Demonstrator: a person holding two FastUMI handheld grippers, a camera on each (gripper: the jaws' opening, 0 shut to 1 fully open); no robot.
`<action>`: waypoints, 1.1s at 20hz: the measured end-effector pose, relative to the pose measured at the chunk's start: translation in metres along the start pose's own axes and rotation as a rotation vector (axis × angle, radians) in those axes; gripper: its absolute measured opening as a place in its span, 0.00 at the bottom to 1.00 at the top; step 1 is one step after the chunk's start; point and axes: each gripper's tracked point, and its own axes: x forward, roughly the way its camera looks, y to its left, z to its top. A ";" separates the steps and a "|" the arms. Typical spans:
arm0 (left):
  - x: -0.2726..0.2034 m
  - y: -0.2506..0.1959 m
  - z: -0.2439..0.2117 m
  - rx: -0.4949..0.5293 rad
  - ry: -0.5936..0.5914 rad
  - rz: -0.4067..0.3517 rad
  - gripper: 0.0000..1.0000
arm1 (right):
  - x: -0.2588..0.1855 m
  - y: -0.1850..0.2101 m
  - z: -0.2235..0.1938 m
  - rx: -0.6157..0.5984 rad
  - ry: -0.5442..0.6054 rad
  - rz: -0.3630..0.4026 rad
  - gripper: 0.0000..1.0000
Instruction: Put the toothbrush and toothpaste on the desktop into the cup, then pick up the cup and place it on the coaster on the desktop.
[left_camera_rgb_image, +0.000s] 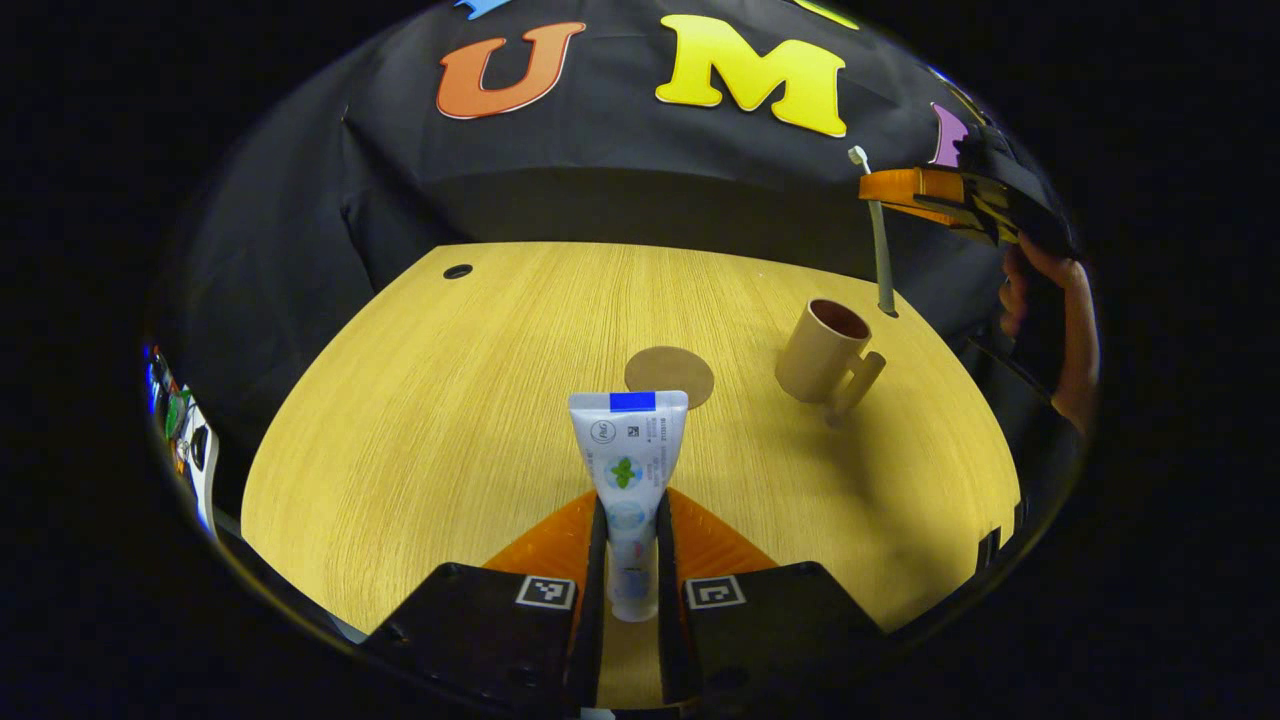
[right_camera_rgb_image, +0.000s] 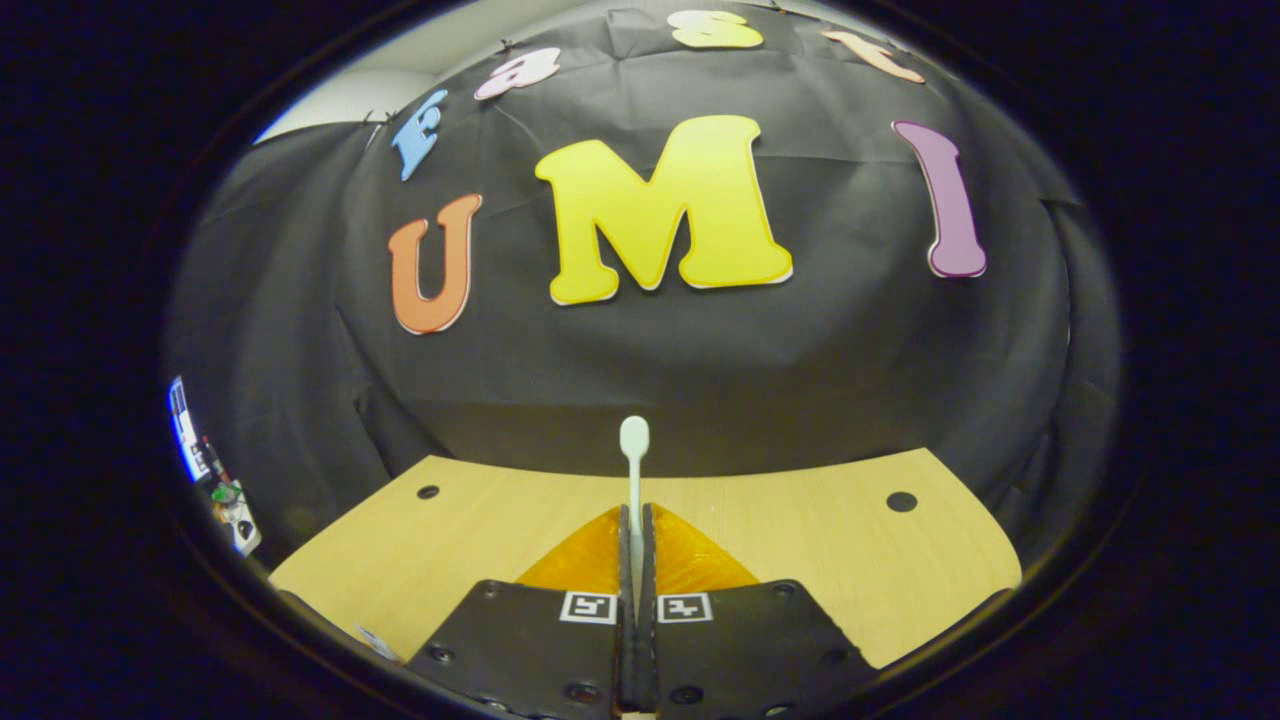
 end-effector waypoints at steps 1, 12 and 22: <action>-0.001 -0.002 0.004 0.010 -0.007 0.001 0.26 | 0.005 0.000 -0.001 0.006 -0.004 0.005 0.00; 0.000 -0.022 0.045 0.036 -0.064 -0.006 0.26 | 0.057 -0.020 -0.025 0.016 -0.028 -0.023 0.00; -0.003 -0.034 0.087 0.027 -0.144 -0.005 0.25 | 0.039 -0.022 -0.057 0.036 0.035 -0.003 0.24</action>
